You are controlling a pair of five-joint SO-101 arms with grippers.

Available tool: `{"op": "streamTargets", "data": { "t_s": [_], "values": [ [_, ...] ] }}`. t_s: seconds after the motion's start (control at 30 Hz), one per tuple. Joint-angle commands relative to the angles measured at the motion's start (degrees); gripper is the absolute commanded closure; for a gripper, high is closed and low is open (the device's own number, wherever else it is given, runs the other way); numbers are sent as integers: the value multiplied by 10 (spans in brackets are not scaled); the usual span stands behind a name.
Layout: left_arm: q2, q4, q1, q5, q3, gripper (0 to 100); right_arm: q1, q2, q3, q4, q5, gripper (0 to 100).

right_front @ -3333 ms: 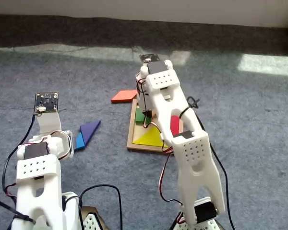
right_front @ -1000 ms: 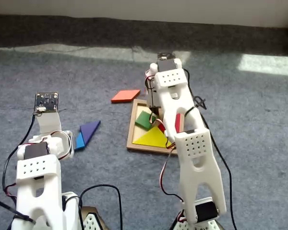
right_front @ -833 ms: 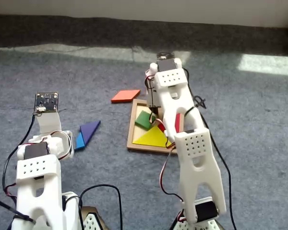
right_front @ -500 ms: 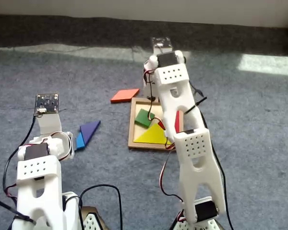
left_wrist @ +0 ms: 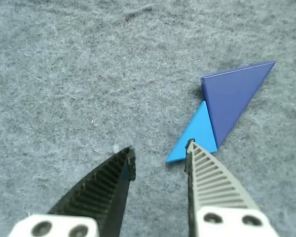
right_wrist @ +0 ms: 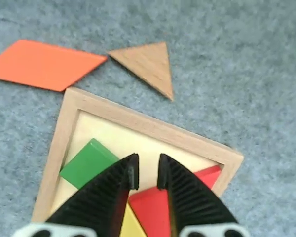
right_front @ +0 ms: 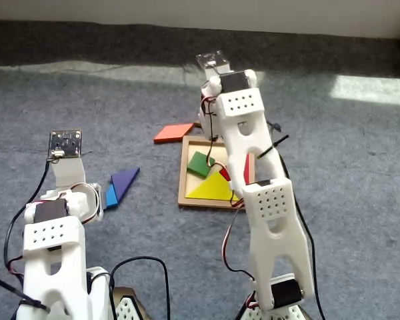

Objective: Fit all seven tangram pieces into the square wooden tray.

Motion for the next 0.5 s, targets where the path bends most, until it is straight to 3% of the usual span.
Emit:
{"op": "streamTargets", "data": {
  "t_s": [0.0, 0.47],
  "values": [
    [-11, -9, -5, -5, -4, 822, 0, -44, -32, -29, 8, 813],
    [-10, -9, -5, -5, -4, 822, -6, -43, -29, -89, 117, 782]
  ]
}}
